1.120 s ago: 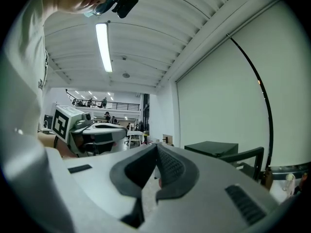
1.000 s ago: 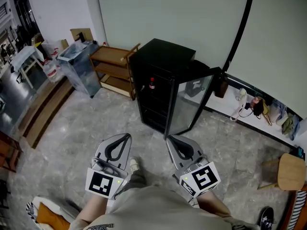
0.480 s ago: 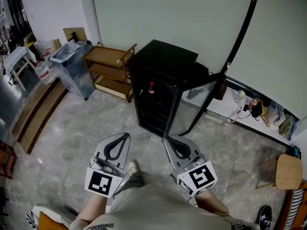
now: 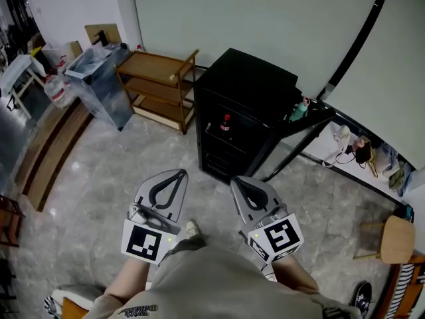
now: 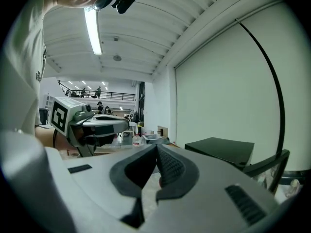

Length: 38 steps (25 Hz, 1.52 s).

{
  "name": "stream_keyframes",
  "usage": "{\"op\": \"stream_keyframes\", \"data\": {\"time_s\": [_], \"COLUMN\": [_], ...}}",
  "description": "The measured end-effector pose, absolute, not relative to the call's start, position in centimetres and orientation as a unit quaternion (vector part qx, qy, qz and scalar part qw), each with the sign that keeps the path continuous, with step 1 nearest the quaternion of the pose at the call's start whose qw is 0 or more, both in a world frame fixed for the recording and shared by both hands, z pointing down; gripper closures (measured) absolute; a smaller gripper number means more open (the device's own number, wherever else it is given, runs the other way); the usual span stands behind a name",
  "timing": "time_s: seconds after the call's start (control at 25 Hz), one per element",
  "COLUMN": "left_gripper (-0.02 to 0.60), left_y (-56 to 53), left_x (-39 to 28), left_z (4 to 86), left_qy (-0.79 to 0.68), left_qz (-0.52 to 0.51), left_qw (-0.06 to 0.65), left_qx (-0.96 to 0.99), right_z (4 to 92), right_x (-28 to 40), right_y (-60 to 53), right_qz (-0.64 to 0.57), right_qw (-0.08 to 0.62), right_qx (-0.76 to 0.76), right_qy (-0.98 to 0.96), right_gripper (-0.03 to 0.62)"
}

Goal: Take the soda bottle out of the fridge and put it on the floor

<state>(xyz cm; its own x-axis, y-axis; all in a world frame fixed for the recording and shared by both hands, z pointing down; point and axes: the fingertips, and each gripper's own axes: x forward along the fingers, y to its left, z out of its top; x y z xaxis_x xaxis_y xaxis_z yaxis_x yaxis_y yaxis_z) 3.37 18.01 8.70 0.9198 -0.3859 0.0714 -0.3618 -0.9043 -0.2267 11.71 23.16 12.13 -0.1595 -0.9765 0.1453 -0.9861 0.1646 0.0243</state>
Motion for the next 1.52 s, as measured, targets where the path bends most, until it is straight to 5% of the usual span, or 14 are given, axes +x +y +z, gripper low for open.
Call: {"op": "stream_keyframes", "data": {"time_s": [0.72, 1.4, 1.52], "left_gripper": [0.575, 0.575, 0.575], "left_y": [2.4, -3.7, -4.7], "left_x": [1.7, 7.7, 9.1], "left_z": [11.2, 14.0, 15.0], "left_qy": [0.162, 0.203, 0.209], "left_qz": [-0.041, -0.076, -0.084], "left_qw": [0.051, 0.047, 0.041], "left_qx": [-0.985, -0.975, -0.973], "right_z": [14.7, 23.8, 26.1], "right_x": [11.3, 21.4, 23.3], "right_y": [8.2, -0.4, -1.9], "right_qz": [0.055, 0.099, 0.119], "right_qw": [0.101, 0.118, 0.114], "right_qx": [0.688, 0.702, 0.704], "right_qy": [-0.717, -0.696, -0.691], "right_gripper": [0.597, 0.594, 0.529]}}
